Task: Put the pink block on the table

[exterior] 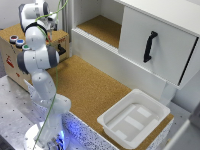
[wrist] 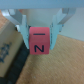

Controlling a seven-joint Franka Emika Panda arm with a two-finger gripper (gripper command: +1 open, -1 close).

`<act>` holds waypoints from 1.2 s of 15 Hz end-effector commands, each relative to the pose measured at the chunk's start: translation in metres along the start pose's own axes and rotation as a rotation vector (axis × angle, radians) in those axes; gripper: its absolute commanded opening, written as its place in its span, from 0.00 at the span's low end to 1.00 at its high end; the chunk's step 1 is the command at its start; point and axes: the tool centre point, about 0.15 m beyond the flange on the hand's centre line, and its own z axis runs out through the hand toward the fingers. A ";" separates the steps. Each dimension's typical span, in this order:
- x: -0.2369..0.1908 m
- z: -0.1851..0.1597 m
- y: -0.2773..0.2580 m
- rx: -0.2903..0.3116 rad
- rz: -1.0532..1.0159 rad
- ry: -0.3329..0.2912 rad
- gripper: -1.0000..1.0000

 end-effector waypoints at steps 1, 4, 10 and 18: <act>-0.031 0.080 0.070 0.166 0.199 0.088 0.00; -0.010 0.134 0.102 0.244 0.248 0.063 0.00; 0.051 0.213 0.113 0.149 0.242 0.075 0.00; 0.080 0.286 0.115 0.090 0.269 -0.017 0.00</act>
